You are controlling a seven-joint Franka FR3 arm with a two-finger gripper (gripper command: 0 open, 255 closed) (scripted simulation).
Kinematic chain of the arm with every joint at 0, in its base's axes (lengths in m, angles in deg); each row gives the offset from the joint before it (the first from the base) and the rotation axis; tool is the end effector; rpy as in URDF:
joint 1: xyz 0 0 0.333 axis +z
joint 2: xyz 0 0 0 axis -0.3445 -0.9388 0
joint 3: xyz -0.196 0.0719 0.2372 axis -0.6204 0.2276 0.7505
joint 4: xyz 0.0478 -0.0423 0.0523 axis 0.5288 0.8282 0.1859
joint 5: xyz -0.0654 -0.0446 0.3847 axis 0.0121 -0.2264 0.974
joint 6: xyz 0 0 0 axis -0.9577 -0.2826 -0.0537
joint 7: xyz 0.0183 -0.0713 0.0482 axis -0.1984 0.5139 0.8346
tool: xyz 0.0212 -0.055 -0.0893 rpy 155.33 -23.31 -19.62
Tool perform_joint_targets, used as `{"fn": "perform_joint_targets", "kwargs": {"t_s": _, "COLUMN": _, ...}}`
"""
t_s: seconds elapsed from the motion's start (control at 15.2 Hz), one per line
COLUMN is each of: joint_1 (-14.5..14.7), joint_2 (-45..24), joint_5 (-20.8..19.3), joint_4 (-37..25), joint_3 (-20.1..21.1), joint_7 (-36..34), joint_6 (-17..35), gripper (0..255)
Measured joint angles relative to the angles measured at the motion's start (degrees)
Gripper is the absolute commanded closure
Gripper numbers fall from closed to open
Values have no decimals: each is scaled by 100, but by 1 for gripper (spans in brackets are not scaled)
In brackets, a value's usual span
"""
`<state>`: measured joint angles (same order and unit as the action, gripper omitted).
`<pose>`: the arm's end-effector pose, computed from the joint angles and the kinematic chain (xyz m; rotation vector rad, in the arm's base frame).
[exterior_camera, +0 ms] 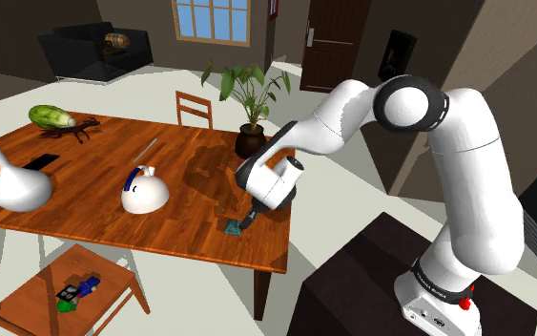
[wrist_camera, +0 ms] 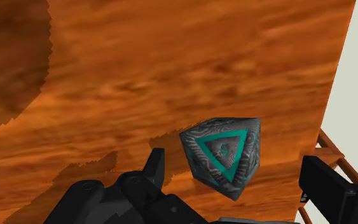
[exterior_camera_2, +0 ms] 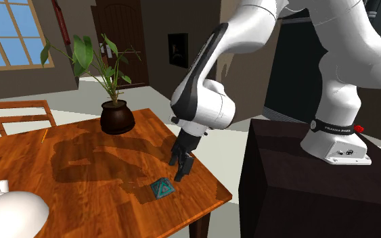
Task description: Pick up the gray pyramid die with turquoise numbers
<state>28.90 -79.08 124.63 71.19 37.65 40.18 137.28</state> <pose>0.5102 0.1937 0.1257 -2.7562 -0.7090 -0.5948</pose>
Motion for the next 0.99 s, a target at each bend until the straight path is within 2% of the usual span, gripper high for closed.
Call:
{"fn": "perform_joint_targets", "kwargs": {"t_s": 0.2, "joint_1": -212, "joint_2": -531, "joint_5": 617, "joint_4": -586, "joint_3": 340, "joint_7": 998, "joint_6": 280, "gripper": 0}}
{"fn": "perform_joint_targets", "kwargs": {"t_s": 0.33, "joint_1": -236, "joint_2": -726, "joint_5": 1333, "joint_4": -859, "joint_3": 368, "joint_7": 1827, "joint_6": 330, "gripper": 0}}
{"fn": "perform_joint_targets", "kwargs": {"t_s": 0.4, "joint_1": -79, "joint_2": -796, "joint_5": 1789, "joint_4": -1007, "joint_3": 200, "joint_7": 2257, "joint_6": 259, "gripper": 0}}
{"fn": "perform_joint_targets", "kwargs": {"t_s": 0.59, "joint_1": 220, "joint_2": -933, "joint_5": 2286, "joint_4": -1189, "joint_3": -167, "joint_7": 2658, "joint_6": 58, "gripper": 0}}
{"fn": "perform_joint_targets", "kwargs": {"t_s": 0.66, "joint_1": 244, "joint_2": -958, "joint_5": 2328, "joint_4": -1215, "joint_3": -200, "joint_7": 2689, "joint_6": 39, "gripper": 255}}
{"fn": "perform_joint_targets", "kwargs": {"t_s": 0.99, "joint_1": 266, "joint_2": -969, "joint_5": 2353, "joint_4": -1238, "joint_3": -221, "joint_7": 2709, "joint_6": 22, "gripper": 255}}
